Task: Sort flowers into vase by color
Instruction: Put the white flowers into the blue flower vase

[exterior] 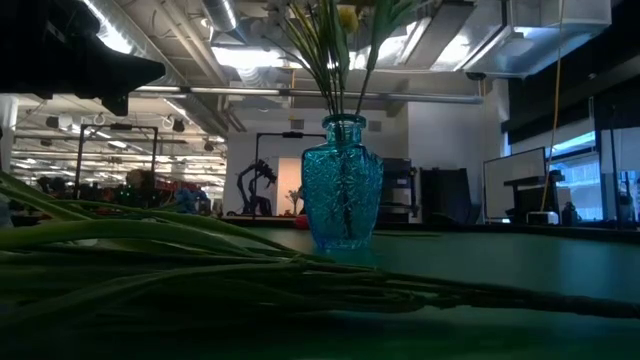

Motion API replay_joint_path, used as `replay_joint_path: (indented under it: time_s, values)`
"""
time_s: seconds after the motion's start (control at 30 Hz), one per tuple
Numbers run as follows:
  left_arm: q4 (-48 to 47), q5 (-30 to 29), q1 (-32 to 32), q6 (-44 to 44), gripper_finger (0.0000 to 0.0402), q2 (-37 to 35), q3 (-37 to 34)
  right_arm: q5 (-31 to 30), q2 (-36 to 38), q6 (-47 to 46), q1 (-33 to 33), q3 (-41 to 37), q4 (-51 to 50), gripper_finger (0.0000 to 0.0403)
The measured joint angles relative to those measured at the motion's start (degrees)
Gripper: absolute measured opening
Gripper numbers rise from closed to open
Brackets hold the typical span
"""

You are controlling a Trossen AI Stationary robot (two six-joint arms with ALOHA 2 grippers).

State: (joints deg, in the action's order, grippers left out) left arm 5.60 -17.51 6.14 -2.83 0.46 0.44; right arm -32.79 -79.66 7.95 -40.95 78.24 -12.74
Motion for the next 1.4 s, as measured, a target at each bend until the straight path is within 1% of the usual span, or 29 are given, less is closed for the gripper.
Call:
replay_joint_path:
  time_s: [0.17,0.33,0.4,0.63,0.8,0.93,1.03,1.13,1.27,1.4]
  values:
    - [0.03,0.02,-0.01,-0.02,0.001,0.0,0.0,0.28,-5.91,-3.82,-6.36,0.0,0.48,0.0303]
    - [0.0,0.01,-0.01,-0.01,0.001,0.01,0.01,0.17,-14.83,-7.84,-9.41,-0.02,0.19,0.0303]
    - [0.01,0.01,-0.01,0.0,0.001,-0.01,-0.01,0.15,-18.2,-11.29,-9.53,-0.02,-0.92,0.0303]
    - [0.03,0.0,0.0,-0.02,0.001,-0.02,0.01,0.09,-28.64,-29.88,-8.59,-0.07,-8.24,0.0303]
    - [-0.01,0.02,0.0,-0.01,0.001,-0.01,0.01,0.72,-33.95,-38.58,-7.22,-0.11,-10.82,0.0303]
    - [0.01,0.0,-0.01,-0.02,0.001,-0.02,0.0,2.98,-36.85,-43.8,-5.67,-0.11,-11.24,0.0296]
    - [0.01,0.02,0.01,-0.01,0.001,0.01,-0.01,6.28,-38.75,-45.33,-4.52,-0.11,-11.24,0.0271]
    - [0.01,0.02,-0.01,-0.02,0.001,-0.01,-0.01,8.9,-40.26,-46.2,-3.66,-0.03,-11.15,0.0231]
    - [0.01,0.0,-0.01,0.0,0.001,-0.02,-0.02,10.55,-40.89,-47.57,-2.91,0.22,-11.72,0.0167]
    - [0.02,0.02,0.01,0.0,0.001,-0.02,-0.01,12.09,-40.61,-48.2,-2.0,0.24,-14.76,0.0095]
